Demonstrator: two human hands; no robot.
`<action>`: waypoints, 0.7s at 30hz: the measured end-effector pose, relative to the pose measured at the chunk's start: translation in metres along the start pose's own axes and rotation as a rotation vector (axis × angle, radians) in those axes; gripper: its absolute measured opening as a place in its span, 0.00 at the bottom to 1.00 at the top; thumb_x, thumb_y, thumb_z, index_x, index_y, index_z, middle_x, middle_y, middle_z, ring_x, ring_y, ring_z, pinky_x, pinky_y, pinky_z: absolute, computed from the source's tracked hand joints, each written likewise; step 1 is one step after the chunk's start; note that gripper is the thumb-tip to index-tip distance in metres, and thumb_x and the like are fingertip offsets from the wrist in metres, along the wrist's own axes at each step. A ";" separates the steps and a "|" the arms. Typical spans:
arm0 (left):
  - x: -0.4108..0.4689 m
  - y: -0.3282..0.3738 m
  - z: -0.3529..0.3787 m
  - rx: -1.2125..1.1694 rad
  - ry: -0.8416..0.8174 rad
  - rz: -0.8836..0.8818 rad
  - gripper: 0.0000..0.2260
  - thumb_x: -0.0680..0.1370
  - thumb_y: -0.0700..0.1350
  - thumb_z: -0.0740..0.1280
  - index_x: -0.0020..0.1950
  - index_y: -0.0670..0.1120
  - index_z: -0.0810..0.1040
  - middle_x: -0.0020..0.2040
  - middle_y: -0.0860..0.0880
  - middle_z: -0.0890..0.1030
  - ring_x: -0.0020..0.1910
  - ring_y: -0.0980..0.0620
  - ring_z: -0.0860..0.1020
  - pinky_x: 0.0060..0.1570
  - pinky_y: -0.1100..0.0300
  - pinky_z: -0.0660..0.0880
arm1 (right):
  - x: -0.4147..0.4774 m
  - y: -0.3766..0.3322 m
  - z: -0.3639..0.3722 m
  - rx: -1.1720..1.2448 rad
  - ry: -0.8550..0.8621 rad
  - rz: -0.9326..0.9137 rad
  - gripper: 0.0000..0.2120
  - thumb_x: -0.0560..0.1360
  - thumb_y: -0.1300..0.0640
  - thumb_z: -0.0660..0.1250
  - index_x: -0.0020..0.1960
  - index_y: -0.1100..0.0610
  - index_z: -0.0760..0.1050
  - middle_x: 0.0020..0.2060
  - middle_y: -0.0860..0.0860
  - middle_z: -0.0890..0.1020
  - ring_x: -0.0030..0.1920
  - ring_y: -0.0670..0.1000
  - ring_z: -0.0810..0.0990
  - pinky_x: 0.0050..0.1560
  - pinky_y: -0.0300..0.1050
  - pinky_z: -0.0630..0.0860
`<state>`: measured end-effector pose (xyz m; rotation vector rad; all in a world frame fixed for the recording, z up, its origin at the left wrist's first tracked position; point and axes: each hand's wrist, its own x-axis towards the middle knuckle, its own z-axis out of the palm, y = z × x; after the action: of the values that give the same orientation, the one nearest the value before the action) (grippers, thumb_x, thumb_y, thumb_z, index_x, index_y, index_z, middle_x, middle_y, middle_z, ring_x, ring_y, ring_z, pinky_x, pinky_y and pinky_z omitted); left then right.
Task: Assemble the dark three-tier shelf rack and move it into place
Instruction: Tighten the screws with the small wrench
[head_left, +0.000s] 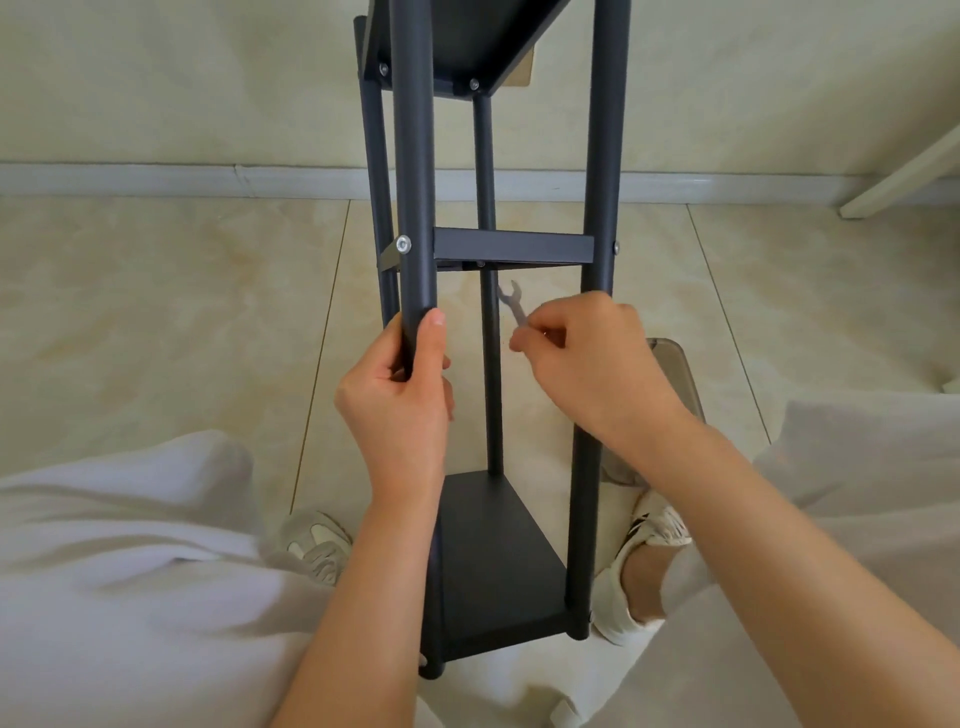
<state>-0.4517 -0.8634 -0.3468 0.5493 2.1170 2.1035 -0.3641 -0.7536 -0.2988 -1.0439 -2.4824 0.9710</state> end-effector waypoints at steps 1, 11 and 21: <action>0.000 0.000 0.000 -0.001 -0.008 0.003 0.10 0.81 0.48 0.69 0.44 0.43 0.82 0.29 0.50 0.76 0.23 0.50 0.73 0.24 0.60 0.71 | 0.004 -0.001 -0.014 0.007 0.004 0.014 0.10 0.79 0.57 0.66 0.42 0.55 0.83 0.30 0.45 0.78 0.29 0.39 0.76 0.27 0.26 0.69; 0.004 -0.005 0.002 0.052 -0.001 -0.033 0.05 0.77 0.45 0.74 0.50 0.45 0.85 0.27 0.56 0.73 0.25 0.51 0.72 0.26 0.64 0.71 | 0.069 0.007 -0.092 0.143 -0.136 0.113 0.08 0.79 0.55 0.66 0.44 0.54 0.83 0.50 0.55 0.80 0.48 0.49 0.77 0.55 0.42 0.78; 0.006 -0.004 0.003 0.056 -0.007 -0.013 0.04 0.77 0.44 0.74 0.48 0.44 0.84 0.29 0.51 0.74 0.25 0.50 0.72 0.26 0.63 0.71 | 0.091 0.014 -0.084 0.564 -0.143 0.163 0.10 0.80 0.58 0.67 0.42 0.54 0.84 0.51 0.52 0.85 0.53 0.51 0.84 0.57 0.49 0.80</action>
<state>-0.4570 -0.8587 -0.3496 0.5471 2.1761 2.0377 -0.3804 -0.6418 -0.2469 -1.0129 -2.0369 1.7155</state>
